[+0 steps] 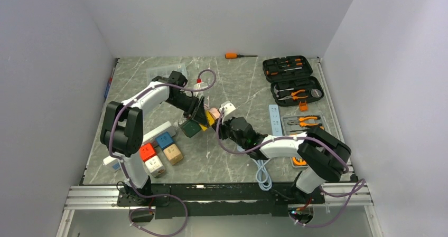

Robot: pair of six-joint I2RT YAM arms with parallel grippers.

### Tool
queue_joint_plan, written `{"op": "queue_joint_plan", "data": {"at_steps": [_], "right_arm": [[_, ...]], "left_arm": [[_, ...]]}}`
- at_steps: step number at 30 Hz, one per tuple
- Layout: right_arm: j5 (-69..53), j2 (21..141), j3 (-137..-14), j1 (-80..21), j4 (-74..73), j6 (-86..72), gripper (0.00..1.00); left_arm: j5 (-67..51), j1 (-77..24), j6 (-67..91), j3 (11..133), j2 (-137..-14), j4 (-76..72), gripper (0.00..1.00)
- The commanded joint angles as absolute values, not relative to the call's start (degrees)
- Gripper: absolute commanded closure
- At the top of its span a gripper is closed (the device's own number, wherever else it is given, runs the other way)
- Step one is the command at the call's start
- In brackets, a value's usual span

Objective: Pull the plug off the socket
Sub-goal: Remove the plug from the socket, then place the plug at the center of the board.

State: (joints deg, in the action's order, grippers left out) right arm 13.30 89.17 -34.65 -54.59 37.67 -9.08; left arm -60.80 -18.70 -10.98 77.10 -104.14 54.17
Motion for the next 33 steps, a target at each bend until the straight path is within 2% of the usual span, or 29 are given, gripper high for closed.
{"op": "queue_joint_plan", "data": {"at_steps": [1, 6, 16, 25, 30, 33], "right_arm": [[16.8, 90.5, -40.0, -51.2, 41.7, -12.1, 1.0], [20.1, 92.6, -42.0, -45.7, 38.7, -17.4, 1.0], [28.2, 95.0, -42.6, -45.0, 40.1, -11.0, 1.0], [28.1, 95.6, -44.2, -39.2, 38.0, -12.5, 1.0], [27.5, 93.4, -43.0, -39.2, 32.6, -16.6, 1.0], [29.1, 90.2, -41.4, -39.3, 24.0, -23.6, 1.0]], "left_arm": [[-62.1, -19.3, -13.1, 78.7, -103.8, 57.1, 1.0], [-61.8, -19.5, -14.2, 78.3, -103.6, 58.0, 1.0], [-62.3, -19.6, -15.6, 78.0, -104.0, 59.3, 1.0], [-61.9, -19.8, -17.6, 75.6, -103.8, 60.0, 1.0], [-60.5, -19.8, -16.5, 75.1, -103.1, 58.2, 1.0], [-59.1, -19.9, -15.2, 75.4, -102.7, 56.1, 1.0]]}}
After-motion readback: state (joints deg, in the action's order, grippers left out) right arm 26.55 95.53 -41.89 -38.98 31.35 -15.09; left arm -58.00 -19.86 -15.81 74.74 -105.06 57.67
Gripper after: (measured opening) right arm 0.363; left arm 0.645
